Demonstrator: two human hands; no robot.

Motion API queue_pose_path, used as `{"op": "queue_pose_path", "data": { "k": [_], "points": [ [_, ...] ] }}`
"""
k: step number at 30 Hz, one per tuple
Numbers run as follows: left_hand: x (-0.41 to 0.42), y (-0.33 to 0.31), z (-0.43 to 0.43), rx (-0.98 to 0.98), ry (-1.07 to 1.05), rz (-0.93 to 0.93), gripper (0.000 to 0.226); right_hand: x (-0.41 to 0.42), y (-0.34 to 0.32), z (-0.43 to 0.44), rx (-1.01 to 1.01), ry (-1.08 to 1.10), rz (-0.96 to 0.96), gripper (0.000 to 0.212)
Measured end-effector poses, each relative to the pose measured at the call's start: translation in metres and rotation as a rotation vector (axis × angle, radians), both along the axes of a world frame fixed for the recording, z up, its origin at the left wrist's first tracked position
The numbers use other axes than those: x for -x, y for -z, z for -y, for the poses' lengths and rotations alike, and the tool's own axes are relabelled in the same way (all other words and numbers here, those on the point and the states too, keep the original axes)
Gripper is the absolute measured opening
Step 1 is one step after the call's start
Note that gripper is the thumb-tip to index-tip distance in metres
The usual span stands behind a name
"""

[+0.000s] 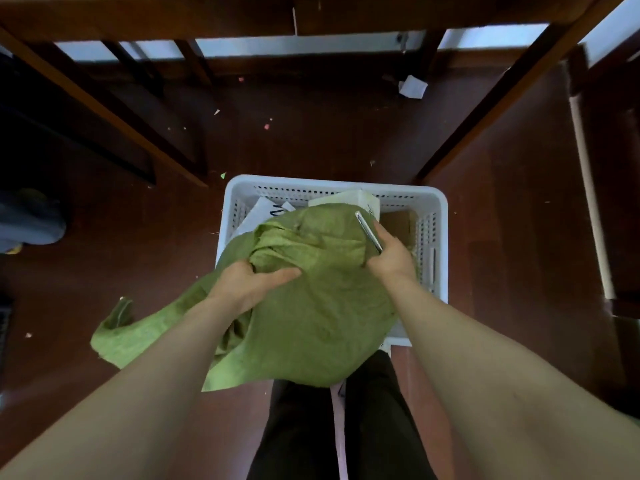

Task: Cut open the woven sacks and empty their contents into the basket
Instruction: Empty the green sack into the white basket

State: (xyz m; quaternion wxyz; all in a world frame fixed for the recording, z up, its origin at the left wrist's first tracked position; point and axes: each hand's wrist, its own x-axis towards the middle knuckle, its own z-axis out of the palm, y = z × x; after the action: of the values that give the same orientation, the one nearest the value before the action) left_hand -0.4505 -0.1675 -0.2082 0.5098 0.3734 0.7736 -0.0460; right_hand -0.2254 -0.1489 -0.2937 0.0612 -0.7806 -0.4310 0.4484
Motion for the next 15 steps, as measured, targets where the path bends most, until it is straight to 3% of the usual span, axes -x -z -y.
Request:
{"op": "queue_pose_path", "data": {
  "k": [3, 5, 8, 10, 12, 15],
  "points": [
    [0.003, 0.009, 0.003, -0.014, 0.056, -0.104, 0.042, 0.009, 0.014, -0.011, 0.082, -0.126, 0.046, 0.037],
    [0.004, 0.015, 0.004, -0.052, -0.011, -0.112, 0.032, 0.013, 0.021, -0.006, 0.108, -0.106, 0.020, 0.028],
    [0.002, 0.015, 0.005, -0.071, -0.152, -0.020, 0.027, 0.014, 0.024, 0.000, 0.033, 0.111, -0.072, 0.028],
    [0.000, 0.014, 0.005, -0.068, -0.186, 0.014, 0.020, 0.013, 0.021, -0.008, -0.063, 0.259, -0.177, 0.047],
    [-0.001, 0.014, 0.002, -0.070, -0.189, 0.024, 0.013, 0.014, 0.019, -0.019, -0.075, 0.198, -0.178, 0.059],
    [-0.005, 0.016, -0.001, -0.078, -0.202, 0.027, 0.014, 0.018, 0.020, -0.026, -0.013, -0.026, -0.031, 0.032]
  ]
}}
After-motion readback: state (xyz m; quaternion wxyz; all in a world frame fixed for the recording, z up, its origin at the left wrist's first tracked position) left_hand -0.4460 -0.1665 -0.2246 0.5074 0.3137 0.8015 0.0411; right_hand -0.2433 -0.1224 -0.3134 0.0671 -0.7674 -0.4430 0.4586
